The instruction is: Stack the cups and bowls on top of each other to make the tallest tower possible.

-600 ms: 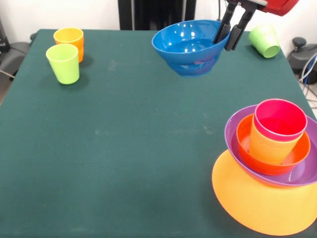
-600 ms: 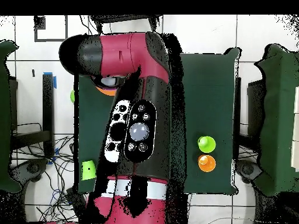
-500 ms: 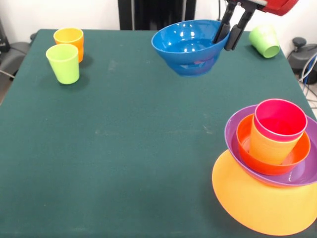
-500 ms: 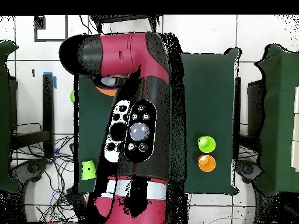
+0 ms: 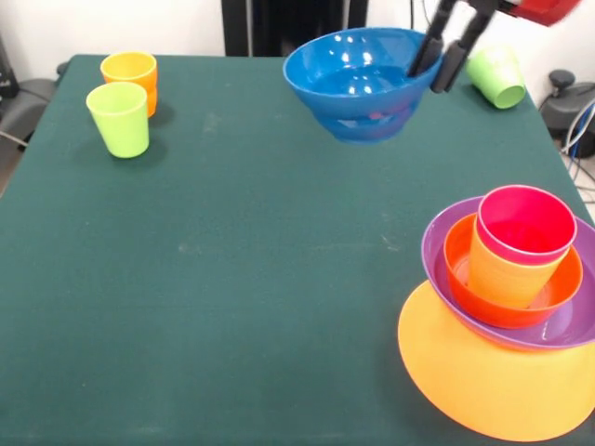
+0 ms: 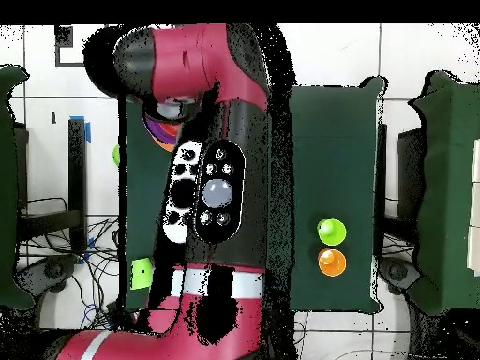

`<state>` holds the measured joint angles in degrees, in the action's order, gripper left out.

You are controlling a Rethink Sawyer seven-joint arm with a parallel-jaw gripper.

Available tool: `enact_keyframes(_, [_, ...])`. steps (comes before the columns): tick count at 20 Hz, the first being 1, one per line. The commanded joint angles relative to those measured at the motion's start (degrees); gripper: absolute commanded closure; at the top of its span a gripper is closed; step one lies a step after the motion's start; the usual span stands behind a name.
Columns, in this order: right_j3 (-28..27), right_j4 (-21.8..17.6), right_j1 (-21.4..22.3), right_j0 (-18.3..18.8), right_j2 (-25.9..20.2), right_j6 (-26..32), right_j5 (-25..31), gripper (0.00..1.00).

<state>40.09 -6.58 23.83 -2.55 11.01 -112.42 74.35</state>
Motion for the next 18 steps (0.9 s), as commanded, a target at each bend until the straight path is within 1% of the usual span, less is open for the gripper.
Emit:
enact_keyframes(1, [-19.7, -1.1, -12.1, -2.5, -3.6, -5.6, 12.6, 1.00])
enact_keyframes(3, [-23.3, -0.6, -14.3, -3.1, -3.1, -7.3, 13.7, 1.00])
enact_keyframes(6, [-27.0, 0.5, -17.0, -3.8, -2.6, -10.2, 15.1, 1.00])
enact_keyframes(8, [-28.2, 1.2, -18.2, -4.4, -2.3, -11.7, 15.7, 1.00])
enact_keyframes(13, [-32.6, 1.8, -21.3, -5.6, 0.1, -11.2, 19.2, 1.00])
enact_keyframes(15, [-33.5, 2.1, -21.9, -6.4, 1.1, -12.3, 19.0, 1.00])
enact_keyframes(18, [-36.0, 2.6, -23.6, -7.2, 4.1, -13.0, 20.5, 1.00])
